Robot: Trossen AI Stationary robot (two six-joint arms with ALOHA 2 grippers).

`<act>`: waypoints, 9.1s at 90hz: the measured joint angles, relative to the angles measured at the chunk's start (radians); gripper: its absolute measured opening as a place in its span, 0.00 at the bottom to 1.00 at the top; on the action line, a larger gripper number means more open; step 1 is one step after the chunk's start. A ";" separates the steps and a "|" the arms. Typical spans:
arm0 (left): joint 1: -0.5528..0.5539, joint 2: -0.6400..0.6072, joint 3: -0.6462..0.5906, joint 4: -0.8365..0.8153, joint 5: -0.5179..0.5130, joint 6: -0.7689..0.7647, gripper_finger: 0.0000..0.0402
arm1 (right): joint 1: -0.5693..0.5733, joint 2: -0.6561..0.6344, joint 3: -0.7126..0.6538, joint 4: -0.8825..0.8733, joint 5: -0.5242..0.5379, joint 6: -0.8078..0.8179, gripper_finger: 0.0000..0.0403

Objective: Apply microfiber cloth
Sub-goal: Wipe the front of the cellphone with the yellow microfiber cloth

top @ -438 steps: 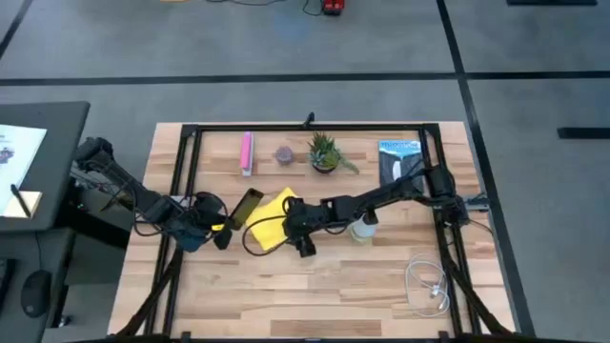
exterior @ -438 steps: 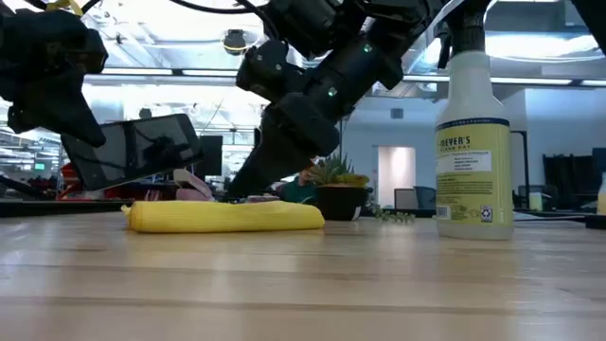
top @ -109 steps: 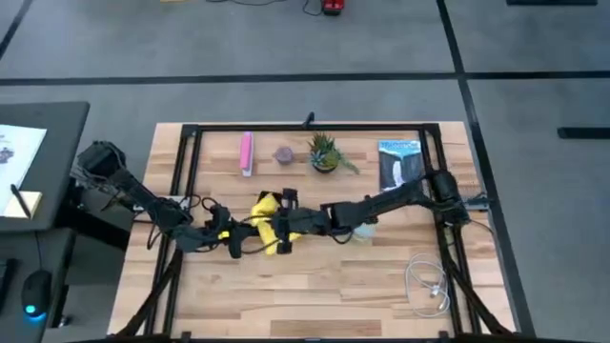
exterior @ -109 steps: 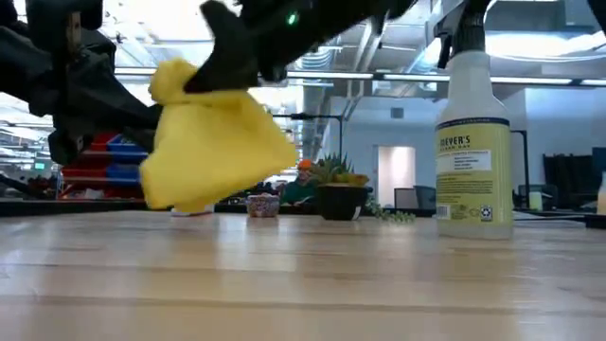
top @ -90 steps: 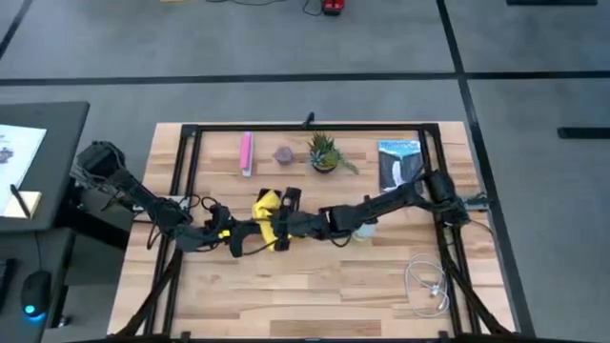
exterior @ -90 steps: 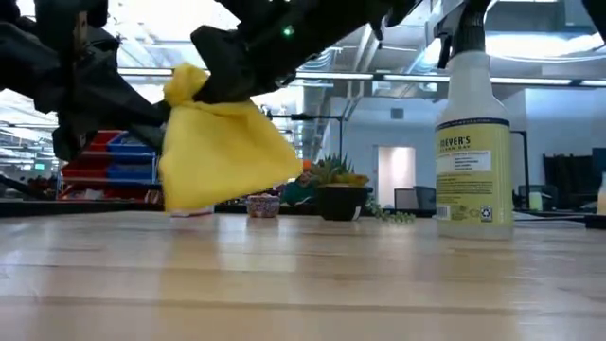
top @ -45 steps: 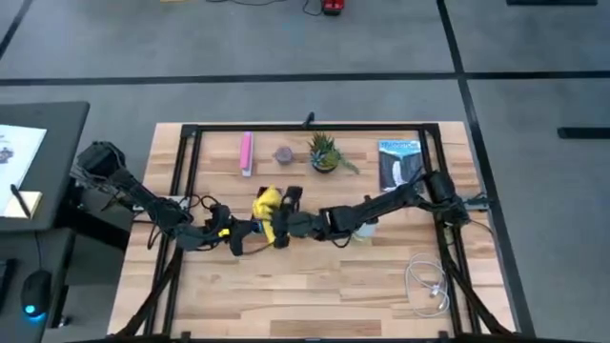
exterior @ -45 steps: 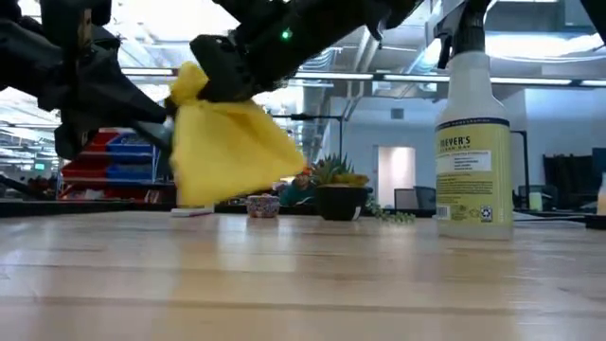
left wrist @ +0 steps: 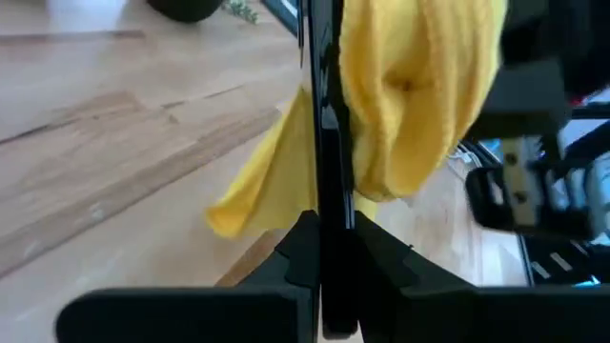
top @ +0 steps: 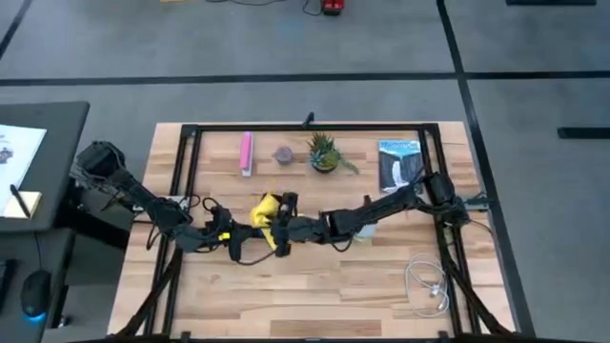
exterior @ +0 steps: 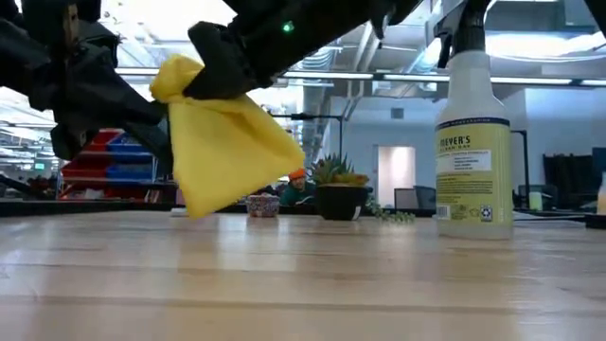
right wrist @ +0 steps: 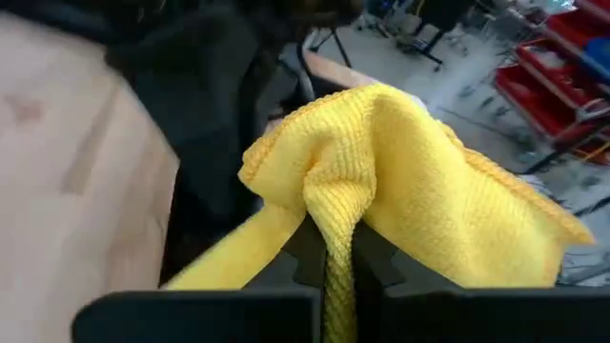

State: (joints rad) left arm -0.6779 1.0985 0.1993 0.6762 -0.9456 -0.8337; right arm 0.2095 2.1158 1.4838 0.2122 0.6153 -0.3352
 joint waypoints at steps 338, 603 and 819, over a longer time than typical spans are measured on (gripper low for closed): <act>0.004 -0.002 0.000 0.226 -0.022 0.248 0.04 | 0.013 -0.133 -0.001 -0.011 0.080 0.129 0.00; 0.001 0.000 -0.002 0.252 -0.028 0.307 0.04 | 0.033 -0.045 -0.178 0.363 -0.101 0.247 0.00; 0.001 -0.002 0.000 0.257 -0.043 0.339 0.04 | 0.005 -0.058 -0.127 0.458 0.026 0.172 0.00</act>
State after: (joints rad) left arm -0.6773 1.0966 0.1997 0.9330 -0.9882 -0.4950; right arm 0.2140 2.0581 1.3567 0.6703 0.6409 -0.1628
